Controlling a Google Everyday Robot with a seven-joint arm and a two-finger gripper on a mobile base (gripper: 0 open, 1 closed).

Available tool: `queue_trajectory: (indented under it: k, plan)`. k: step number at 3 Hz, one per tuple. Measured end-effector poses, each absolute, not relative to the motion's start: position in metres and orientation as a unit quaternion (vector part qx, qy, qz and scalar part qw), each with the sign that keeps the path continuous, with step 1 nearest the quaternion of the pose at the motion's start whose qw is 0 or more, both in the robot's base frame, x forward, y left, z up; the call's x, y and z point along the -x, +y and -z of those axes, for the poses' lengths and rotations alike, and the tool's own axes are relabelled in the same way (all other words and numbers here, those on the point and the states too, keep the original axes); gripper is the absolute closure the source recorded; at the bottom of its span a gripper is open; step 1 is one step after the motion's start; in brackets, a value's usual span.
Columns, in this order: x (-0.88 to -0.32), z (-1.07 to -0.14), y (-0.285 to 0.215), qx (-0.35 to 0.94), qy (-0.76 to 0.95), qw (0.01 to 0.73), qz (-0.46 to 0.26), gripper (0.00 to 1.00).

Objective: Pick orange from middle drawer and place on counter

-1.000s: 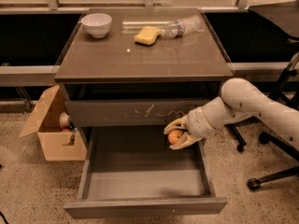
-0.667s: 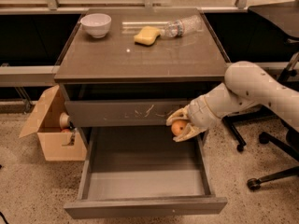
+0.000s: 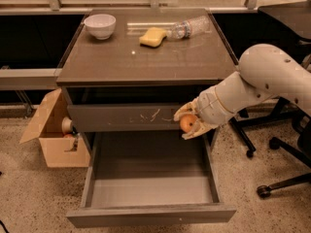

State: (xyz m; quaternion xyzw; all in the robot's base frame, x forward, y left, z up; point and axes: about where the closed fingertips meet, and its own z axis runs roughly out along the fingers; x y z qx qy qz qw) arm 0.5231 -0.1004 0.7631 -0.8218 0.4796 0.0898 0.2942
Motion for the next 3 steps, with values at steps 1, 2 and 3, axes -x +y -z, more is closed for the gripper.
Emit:
queue_trajectory:
  k: [1,2,3]
  plan:
    - [-0.528,-0.774,-0.100,0.819,0.473,0.315,-0.086,1.00]
    - [-0.547,-0.817,-0.114,0.814,0.458,0.354,-0.059,1.00]
    - [-0.592,-0.883,-0.142,0.779,0.438,0.449,-0.023,1.00]
